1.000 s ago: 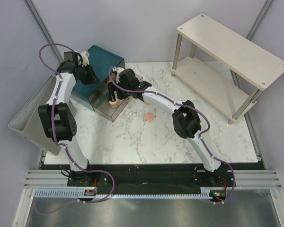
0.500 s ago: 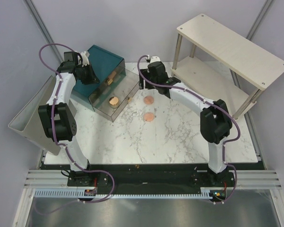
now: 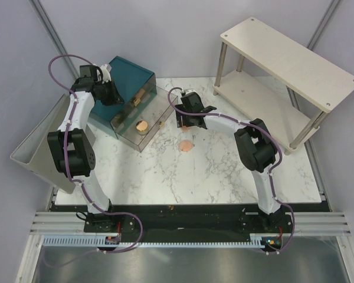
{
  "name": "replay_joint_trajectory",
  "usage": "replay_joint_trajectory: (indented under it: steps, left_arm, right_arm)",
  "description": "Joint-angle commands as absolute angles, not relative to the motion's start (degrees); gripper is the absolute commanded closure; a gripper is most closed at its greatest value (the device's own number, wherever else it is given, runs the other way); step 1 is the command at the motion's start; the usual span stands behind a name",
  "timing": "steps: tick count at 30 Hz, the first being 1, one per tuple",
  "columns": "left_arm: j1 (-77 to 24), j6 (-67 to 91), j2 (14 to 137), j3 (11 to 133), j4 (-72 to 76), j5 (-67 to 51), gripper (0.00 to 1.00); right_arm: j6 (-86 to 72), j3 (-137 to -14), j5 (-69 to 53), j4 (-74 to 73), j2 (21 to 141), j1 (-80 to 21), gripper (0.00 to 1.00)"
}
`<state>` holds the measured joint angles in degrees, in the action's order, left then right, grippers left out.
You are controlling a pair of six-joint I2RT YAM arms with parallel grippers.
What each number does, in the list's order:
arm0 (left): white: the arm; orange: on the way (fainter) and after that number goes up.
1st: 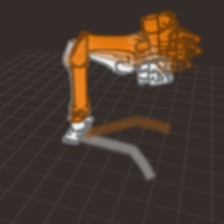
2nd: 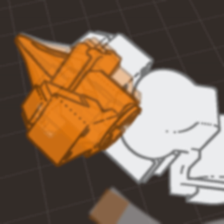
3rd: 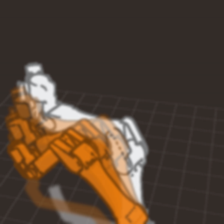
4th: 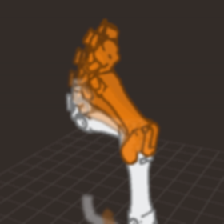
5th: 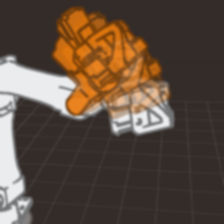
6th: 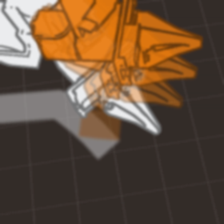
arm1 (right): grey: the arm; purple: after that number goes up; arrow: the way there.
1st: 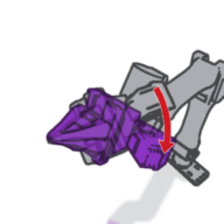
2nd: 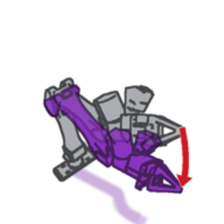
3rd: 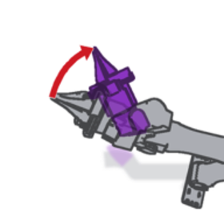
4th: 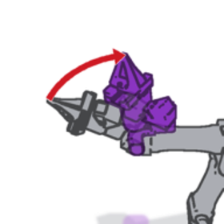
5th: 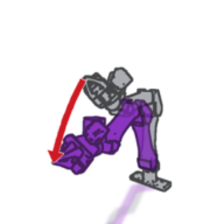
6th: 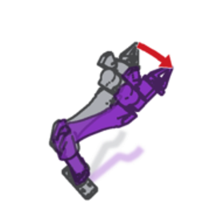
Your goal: Organize the makeup
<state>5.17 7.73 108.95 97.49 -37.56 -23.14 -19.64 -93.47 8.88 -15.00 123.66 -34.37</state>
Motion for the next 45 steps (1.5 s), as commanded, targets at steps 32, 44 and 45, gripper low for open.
replay_joint_trajectory:
  steps: [32, 44, 45]
  left_arm:
    - [4.1, 5.5, 113.3, 92.1, -51.5, -22.6, 0.85]
    - [4.1, 5.9, 113.3, 91.4, -51.2, -23.1, 0.85]
    - [4.0, 5.9, 113.2, 91.4, -51.2, -23.2, 0.85]
  right_arm:
    - [-20.8, -99.8, 8.2, -12.4, 118.7, -34.3, 0.94]
    - [-20.9, -120.4, 2.6, -13.4, 130.2, -40.2, 0.80]
    - [-20.8, -121.8, 2.5, -14.2, 131.1, -40.7, 0.77]
